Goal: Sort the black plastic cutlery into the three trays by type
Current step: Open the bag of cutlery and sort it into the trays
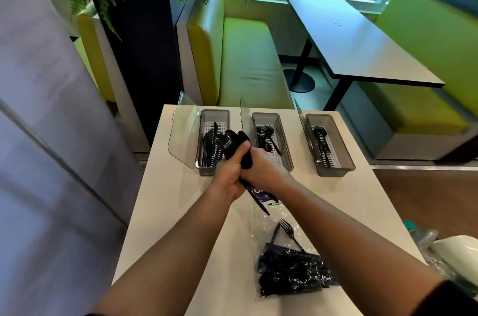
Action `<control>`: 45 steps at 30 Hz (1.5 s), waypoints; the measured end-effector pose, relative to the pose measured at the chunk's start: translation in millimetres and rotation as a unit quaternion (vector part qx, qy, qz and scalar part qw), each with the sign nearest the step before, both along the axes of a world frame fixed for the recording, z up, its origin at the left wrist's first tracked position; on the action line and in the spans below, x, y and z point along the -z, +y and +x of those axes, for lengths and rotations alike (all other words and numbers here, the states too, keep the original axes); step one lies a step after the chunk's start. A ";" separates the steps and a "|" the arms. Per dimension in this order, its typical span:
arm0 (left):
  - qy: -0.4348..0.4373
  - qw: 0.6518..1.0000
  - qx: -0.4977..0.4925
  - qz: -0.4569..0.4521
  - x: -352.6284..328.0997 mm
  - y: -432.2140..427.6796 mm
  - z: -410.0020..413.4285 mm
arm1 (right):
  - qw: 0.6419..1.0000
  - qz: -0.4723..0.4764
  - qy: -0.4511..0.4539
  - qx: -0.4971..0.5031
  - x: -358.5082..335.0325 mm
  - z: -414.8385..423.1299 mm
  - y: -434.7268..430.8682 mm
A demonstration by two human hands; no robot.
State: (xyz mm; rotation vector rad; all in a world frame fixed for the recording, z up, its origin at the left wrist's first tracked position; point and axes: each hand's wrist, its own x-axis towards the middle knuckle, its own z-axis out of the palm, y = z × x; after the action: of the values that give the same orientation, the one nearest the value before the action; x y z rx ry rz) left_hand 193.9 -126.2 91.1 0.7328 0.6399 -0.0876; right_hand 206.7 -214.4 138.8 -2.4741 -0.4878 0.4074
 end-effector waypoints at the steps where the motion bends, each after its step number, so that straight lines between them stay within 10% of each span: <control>1: 0.004 1.000 -0.014 0.001 1.8 3.4 -0.3 | 1.000 0.012 0.010 -0.004 3.6 -1.3 2.8; 31: 0.013 1.000 -0.021 0.013 -4.1 14.0 -4.2 | 0.997 -0.025 -0.016 -0.074 25.7 -1.1 -4.6; 45: -0.043 0.989 -0.138 -0.020 -7.0 25.7 8.9 | 0.983 0.175 -0.044 0.037 26.0 -9.0 -9.8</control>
State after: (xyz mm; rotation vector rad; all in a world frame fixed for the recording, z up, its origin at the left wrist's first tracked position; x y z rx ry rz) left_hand 202.8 -100.5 98.1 0.5992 0.6489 0.1856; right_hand 197.7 -224.2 112.7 -2.1667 -0.4571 0.1654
